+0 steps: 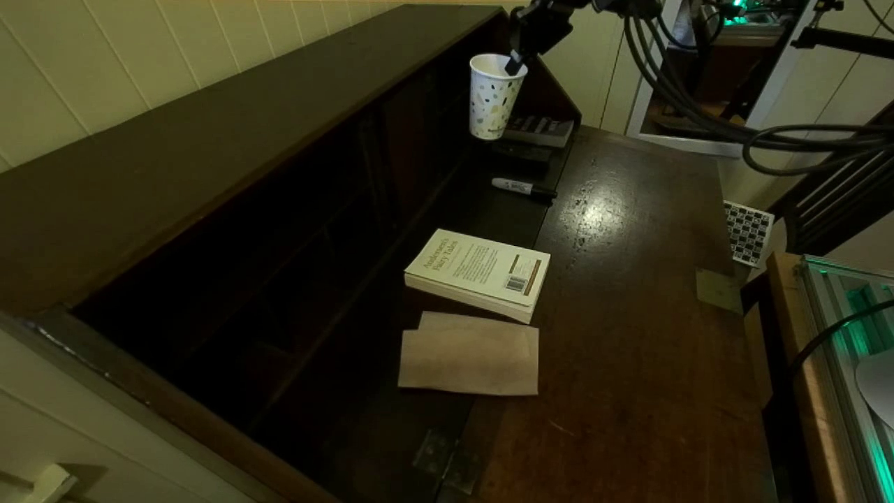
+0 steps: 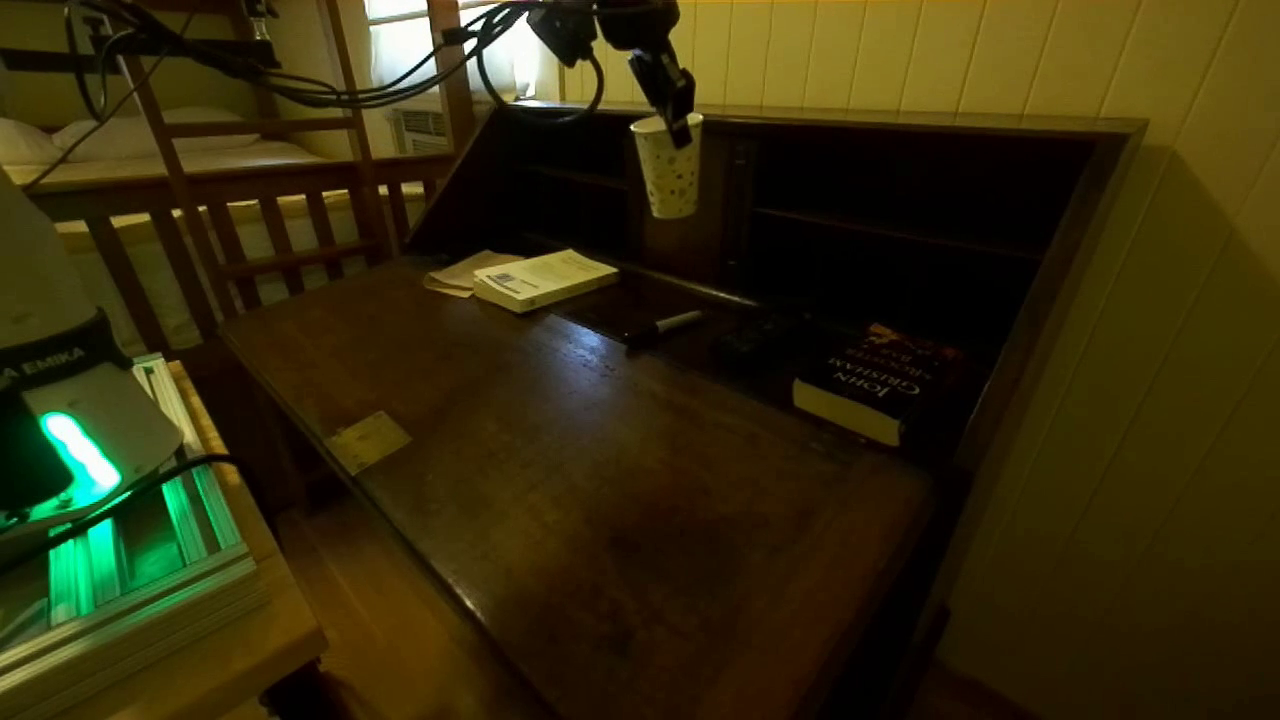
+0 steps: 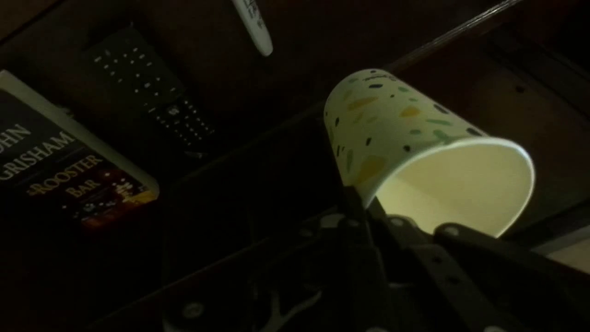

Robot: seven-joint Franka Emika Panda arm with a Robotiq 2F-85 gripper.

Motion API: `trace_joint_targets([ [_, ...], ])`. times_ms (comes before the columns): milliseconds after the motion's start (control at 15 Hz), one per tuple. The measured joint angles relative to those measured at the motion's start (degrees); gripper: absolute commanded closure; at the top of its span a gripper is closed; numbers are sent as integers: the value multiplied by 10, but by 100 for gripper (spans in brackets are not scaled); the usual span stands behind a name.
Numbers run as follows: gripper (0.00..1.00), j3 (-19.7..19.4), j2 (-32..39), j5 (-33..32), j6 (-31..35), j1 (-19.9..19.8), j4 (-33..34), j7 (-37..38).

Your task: Move the cup from the desk to the cabinet top

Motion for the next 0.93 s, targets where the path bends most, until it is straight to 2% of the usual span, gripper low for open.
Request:
trace_joint_targets([
  [533,97,-48,-5,-32,-5,-13,54,0],
  [933,97,-51,-5,-33,-5,-13,57,0],
])
